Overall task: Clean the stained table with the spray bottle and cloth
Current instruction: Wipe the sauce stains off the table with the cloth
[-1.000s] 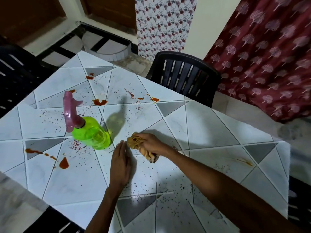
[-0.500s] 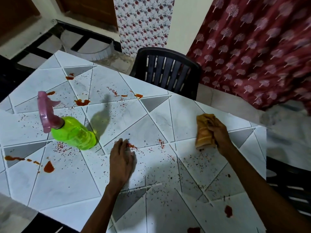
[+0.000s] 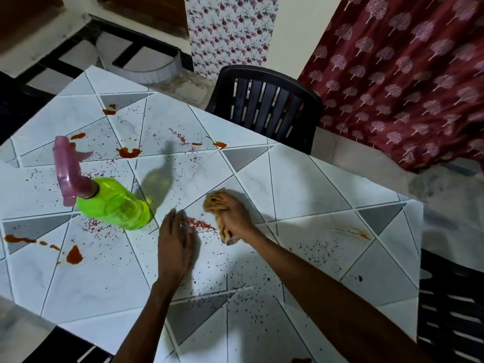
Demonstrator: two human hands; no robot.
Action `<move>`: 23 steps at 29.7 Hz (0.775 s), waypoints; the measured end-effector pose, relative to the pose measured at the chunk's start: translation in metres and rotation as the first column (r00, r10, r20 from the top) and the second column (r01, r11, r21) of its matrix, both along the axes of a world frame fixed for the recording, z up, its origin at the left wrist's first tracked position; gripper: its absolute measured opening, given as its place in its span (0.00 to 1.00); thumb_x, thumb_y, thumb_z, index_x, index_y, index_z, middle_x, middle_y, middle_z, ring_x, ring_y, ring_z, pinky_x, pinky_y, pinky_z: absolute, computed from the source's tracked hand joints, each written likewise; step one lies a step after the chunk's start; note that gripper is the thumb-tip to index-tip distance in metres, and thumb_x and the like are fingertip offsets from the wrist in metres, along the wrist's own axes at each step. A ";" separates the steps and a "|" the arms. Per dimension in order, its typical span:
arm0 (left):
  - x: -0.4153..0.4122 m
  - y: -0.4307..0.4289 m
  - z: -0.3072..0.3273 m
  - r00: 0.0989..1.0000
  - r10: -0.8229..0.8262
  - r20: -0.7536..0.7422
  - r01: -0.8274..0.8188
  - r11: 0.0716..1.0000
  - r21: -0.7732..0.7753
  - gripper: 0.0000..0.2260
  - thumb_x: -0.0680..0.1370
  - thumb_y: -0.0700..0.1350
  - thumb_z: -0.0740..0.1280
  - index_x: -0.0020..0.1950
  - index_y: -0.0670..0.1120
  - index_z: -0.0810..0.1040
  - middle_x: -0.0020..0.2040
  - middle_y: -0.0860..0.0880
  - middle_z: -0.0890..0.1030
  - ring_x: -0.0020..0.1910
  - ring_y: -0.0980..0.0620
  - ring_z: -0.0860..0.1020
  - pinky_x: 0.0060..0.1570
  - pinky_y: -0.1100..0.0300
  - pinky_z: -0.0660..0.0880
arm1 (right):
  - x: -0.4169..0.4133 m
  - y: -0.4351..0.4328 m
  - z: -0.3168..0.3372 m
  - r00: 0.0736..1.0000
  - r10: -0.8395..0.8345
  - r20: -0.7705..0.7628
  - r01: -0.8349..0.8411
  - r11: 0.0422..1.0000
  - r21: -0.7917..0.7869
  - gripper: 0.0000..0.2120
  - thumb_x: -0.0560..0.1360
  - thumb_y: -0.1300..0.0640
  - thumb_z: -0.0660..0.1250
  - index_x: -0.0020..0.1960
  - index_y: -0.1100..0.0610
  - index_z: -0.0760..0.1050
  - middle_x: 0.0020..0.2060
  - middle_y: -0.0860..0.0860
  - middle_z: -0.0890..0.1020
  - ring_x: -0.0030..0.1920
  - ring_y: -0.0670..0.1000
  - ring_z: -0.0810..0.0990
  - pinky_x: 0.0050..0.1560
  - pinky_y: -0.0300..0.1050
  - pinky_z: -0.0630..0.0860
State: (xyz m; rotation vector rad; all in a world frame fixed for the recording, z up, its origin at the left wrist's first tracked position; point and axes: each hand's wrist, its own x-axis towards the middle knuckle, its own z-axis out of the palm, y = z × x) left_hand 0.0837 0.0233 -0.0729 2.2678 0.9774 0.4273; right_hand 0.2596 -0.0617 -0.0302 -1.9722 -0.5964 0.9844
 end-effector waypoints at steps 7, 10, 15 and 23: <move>0.002 -0.001 -0.003 0.999 0.048 -0.017 -0.048 0.999 -0.025 0.24 0.81 0.51 0.57 0.73 0.38 0.68 0.73 0.38 0.68 0.73 0.40 0.66 0.73 0.47 0.65 | 0.003 -0.011 0.026 0.957 -0.026 -0.290 0.046 0.997 0.062 0.20 0.76 0.74 0.62 0.60 0.54 0.78 0.52 0.53 0.83 0.50 0.54 0.82 0.52 0.47 0.79; 0.005 -0.007 -0.001 0.998 0.055 -0.005 -0.055 0.998 -0.040 0.25 0.81 0.52 0.59 0.74 0.39 0.68 0.74 0.40 0.67 0.74 0.42 0.65 0.73 0.47 0.65 | 0.051 -0.033 0.042 0.895 -0.233 -0.381 0.299 0.946 0.123 0.21 0.77 0.73 0.61 0.65 0.55 0.75 0.54 0.53 0.84 0.49 0.55 0.85 0.52 0.51 0.82; 0.010 -0.009 -0.003 0.998 0.055 0.006 -0.054 0.997 -0.055 0.26 0.80 0.53 0.59 0.74 0.40 0.67 0.75 0.42 0.66 0.75 0.44 0.64 0.74 0.50 0.63 | 0.160 -0.020 0.031 0.865 -0.499 -0.057 0.502 0.863 0.054 0.15 0.71 0.56 0.68 0.55 0.43 0.81 0.51 0.53 0.84 0.54 0.63 0.83 0.55 0.60 0.80; 0.014 -0.011 0.006 0.997 -0.038 0.064 0.045 0.992 -0.114 0.23 0.80 0.51 0.60 0.73 0.41 0.67 0.69 0.43 0.72 0.69 0.46 0.69 0.71 0.56 0.65 | 0.152 0.046 -0.032 0.996 -0.065 0.063 0.070 0.994 -0.088 0.21 0.69 0.53 0.68 0.62 0.55 0.80 0.53 0.54 0.85 0.49 0.54 0.83 0.58 0.63 0.80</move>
